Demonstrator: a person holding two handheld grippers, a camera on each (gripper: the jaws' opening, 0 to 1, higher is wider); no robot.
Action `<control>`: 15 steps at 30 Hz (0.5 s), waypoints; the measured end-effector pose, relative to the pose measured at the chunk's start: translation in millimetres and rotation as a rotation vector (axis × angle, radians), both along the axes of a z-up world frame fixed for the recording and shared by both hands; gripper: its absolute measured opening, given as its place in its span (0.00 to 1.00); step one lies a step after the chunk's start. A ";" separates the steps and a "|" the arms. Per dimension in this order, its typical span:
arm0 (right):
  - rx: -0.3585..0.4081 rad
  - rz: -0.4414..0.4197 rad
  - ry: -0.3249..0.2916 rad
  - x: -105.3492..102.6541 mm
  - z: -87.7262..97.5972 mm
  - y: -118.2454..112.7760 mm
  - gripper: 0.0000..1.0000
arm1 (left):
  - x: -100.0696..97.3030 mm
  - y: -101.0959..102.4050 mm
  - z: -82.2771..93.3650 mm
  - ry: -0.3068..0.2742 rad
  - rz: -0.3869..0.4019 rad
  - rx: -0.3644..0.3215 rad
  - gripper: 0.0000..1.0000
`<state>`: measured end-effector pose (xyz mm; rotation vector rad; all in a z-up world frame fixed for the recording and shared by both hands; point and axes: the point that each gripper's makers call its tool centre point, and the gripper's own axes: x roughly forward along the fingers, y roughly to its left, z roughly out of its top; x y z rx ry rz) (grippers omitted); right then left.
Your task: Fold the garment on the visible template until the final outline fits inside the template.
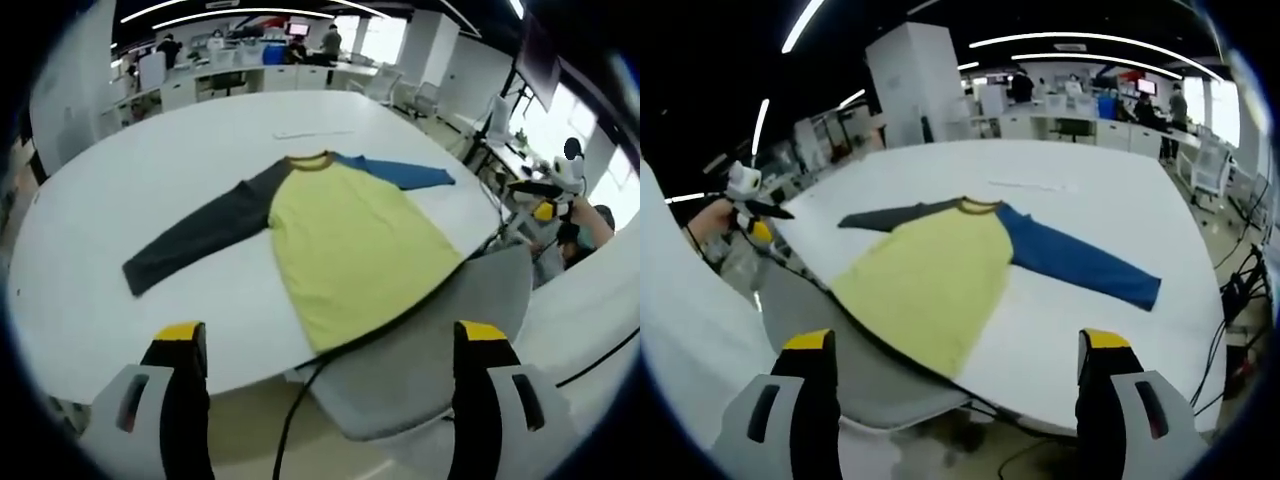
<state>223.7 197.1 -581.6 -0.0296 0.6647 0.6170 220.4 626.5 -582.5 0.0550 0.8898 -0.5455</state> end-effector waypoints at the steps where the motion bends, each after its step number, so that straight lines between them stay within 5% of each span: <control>1: 0.000 -0.001 0.001 0.8 -0.5 -0.8 0.99 | 0.2 0.0 -0.4 0.001 0.000 0.000 0.99; 15: 0.002 -0.003 0.016 8.6 -5.6 -6.1 0.97 | 3.2 -2.3 -4.5 0.013 0.002 -0.001 0.99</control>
